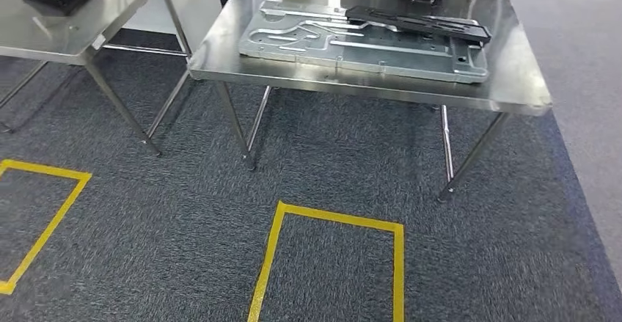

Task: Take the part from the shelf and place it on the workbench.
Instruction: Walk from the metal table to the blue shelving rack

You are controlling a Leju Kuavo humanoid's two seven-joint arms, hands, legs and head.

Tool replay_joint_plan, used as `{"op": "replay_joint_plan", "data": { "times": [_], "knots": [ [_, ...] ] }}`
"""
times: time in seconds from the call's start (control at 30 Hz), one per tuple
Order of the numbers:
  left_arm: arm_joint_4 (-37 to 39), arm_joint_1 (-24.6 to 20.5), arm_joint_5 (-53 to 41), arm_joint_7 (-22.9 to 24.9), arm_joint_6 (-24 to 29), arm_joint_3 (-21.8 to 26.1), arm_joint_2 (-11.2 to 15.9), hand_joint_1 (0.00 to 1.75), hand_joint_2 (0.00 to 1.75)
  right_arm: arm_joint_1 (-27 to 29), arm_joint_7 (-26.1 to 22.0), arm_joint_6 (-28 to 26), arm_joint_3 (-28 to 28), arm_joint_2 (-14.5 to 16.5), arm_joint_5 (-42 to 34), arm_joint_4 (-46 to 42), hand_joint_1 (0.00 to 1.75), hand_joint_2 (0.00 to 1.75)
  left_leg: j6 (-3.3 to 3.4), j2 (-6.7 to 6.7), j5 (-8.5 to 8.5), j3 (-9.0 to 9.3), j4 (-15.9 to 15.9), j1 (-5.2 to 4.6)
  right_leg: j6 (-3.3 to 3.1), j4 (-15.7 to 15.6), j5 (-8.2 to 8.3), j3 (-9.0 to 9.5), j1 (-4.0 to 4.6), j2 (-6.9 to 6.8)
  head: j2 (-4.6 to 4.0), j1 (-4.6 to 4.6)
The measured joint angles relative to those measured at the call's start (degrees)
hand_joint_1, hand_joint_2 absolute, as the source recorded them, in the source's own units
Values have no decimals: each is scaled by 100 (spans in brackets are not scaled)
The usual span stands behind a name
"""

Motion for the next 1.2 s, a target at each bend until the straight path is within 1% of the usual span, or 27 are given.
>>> {"op": "replay_joint_plan", "data": {
  "times": [0.03, 0.07, 0.1, 0.17, 0.2, 0.23, 0.27, 0.33, 0.37, 0.4, 0.47, 0.5, 0.53, 0.57, 0.6, 0.63, 0.7, 0.73, 0.77, 0.83, 0.9, 0.97, 1.03, 1.07, 1.1, 1.13, 1.2],
  "knots": [
    [4, 33, -11, 28, 3, 2, 31, 0, 0, 18, -1, 9, -22, 5, -1, 5, 0, 0, -22, 21, -97, -79, 259, 12, 1, 10, 9, -34, 6, -106, 0, 1],
    [10, 63, -21, 52, 4, 2, 53, 0, 0, 18, -1, 17, -39, 10, -2, 10, 0, 0, -38, 44, -84, -47, 323, 26, 4, 22, 15, -61, 7, -199, 0, 0],
    [17, 95, -25, 70, 6, 2, 67, 0, 0, 7, -1, 21, -53, 19, -2, 13, 0, 0, -48, 77, 30, 116, 146, 42, 10, 33, 19, -77, 5, -278, 0, 1],
    [36, 132, -32, 87, 9, 1, 79, 0, 0, -22, -2, 21, -78, 38, -2, 15, 0, 0, -45, 250, 305, 677, -668, 66, 39, 55, 19, -83, 11, -409, 0, 1],
    [43, 134, -34, 90, 9, 0, 85, 0, 0, -33, -2, 21, -87, 46, -2, 18, 0, 0, -15, 339, 405, 897, -1002, 58, 65, 63, 20, -78, 20, -468, 0, 2],
    [49, 133, -37, 91, 8, -1, 93, 0, 0, -44, -3, 22, -95, 52, -2, 21, 0, 0, 28, 416, 444, 1018, -1219, 43, 99, 75, 19, -68, 32, -519, 0, 2],
    [52, 134, -36, 95, 5, -1, 106, 0, 0, -57, -3, 25, -102, 56, -1, 24, 0, 0, 82, 444, 440, 1043, -1293, 21, 134, 80, 22, -59, 40, -567, 0, 3],
    [57, 154, -42, 105, -3, -1, 126, 0, 0, -91, -1, 30, -119, 66, 2, 28, 0, 0, 182, 375, 465, 1001, -1326, 12, 214, 86, 20, -37, 39, -624, 0, 3],
    [61, 162, -53, 112, -6, -1, 129, 0, 0, -100, 5, 31, -128, 68, 3, 28, 0, 0, 226, 329, 485, 1000, -1350, 23, 252, 123, -21, -50, 30, -547, 0, 4],
    [66, 167, -69, 119, -3, -1, 128, 0, 0, -98, 14, 30, -137, 71, 3, 28, 0, 0, 273, 277, 518, 991, -1375, 34, 281, 262, -138, -112, 24, -408, 0, 4],
    [77, 165, -107, 129, 5, -2, 114, 0, 0, -72, 52, 25, -151, 78, 3, 36, 0, 0, 347, 175, 574, 949, -1391, 32, 302, 873, -528, -396, 17, -87, 0, 5],
    [80, 165, -124, 131, 10, -2, 102, 0, 0, -59, 80, 24, -158, 84, 3, 42, 0, 0, 372, 112, 593, 918, -1388, 20, 297, 1268, -719, -583, 18, -11, 0, 5],
    [84, 170, -142, 131, 14, -4, 85, 0, 0, -49, 111, 25, -163, 91, 3, 48, 0, 0, 385, 48, 606, 898, -1384, 5, 292, 1564, -814, -723, 20, 15, 0, 5],
    [89, 180, -163, 140, 18, -5, 63, 0, 0, -40, 145, 32, -168, 97, 10, 54, 0, 0, 391, -23, 615, 884, -1380, -8, 281, 1694, -799, -786, 24, 27, 0, 5],
    [95, 191, -177, 166, 21, -7, 47, 0, 0, -35, 182, 44, -170, 101, 24, 57, 0, 0, 390, -96, 621, 882, -1376, -21, 261, 1590, -663, -737, 28, 42, 0, 5],
    [102, 198, -187, 206, 17, -8, 33, 0, 0, -30, 214, 67, -170, 103, 48, 60, 0, 0, 388, -169, 625, 886, -1372, -33, 227, 1275, -442, -588, 38, 89, 0, 5],
    [121, 192, -193, 302, -13, -8, 4, 0, 0, -14, 263, 121, -171, 96, 99, 62, 0, 0, 371, -301, 630, 873, -1349, -47, 122, 490, -72, -237, 52, 360, 0, 4],
    [129, 182, -194, 339, -33, -7, -4, 0, 0, -8, 274, 145, -172, 95, 117, 64, 0, 0, 350, -362, 636, 849, -1335, -42, 85, 225, 12, -126, 61, 475, 0, 4],
    [135, 175, -198, 368, -48, -7, -10, 0, 0, -5, 283, 165, -172, 95, 125, 65, 0, 0, 320, -419, 645, 820, -1327, -29, 61, 101, 24, -83, 70, 545, 0, 4],
    [138, 176, -210, 401, -58, -6, -2, 0, 0, -13, 290, 210, -173, 109, 136, 67, 0, 0, 247, -535, 669, 776, -1326, -10, 50, 30, 37, -62, 67, 446, 0, 4],
    [140, 191, -225, 405, -48, -3, 10, 0, 0, -14, 287, 246, -176, 130, 149, 67, 0, 0, 180, -410, 584, 706, -1198, -18, 19, -59, 75, -15, 29, 298, 0, 4],
    [142, 177, -238, 394, -22, 2, 34, 0, 0, 5, 267, 272, -182, 143, 166, 67, 0, 0, 114, -130, 273, 452, -666, 0, -10, -108, 88, 20, 14, 129, 0, 3],
    [141, 154, -245, 380, -1, 13, 62, 0, 0, 18, 232, 316, -186, 143, 184, 67, 0, 0, 47, 6, -36, 108, 50, 53, -20, -101, 73, 20, 16, -45, 0, 2],
    [142, 156, -245, 375, 4, 19, 73, 0, 0, 16, 213, 337, -187, 144, 193, 67, 0, 0, 17, 38, -59, 29, 225, 81, -11, -96, 63, 21, 11, -122, 0, 3],
    [142, 164, -246, 373, 8, 24, 84, 0, 0, 10, 198, 355, -188, 147, 203, 67, 0, 0, -9, 67, 26, 62, 180, 107, 6, -88, 49, 27, 3, -192, 0, 2],
    [142, 172, -249, 373, 10, 27, 97, 0, 0, 1, 187, 370, -188, 151, 211, 67, 0, 0, -30, 111, 201, 215, -96, 128, 31, -76, 30, 38, -10, -256, 0, 2],
    [141, 169, -256, 373, 12, 30, 121, 0, 0, -13, 181, 388, -188, 158, 220, 67, 0, 0, -44, 298, 518, 638, -886, 132, 104, -31, -25, 67, -18, -379, 0, 2]
  ]
}}
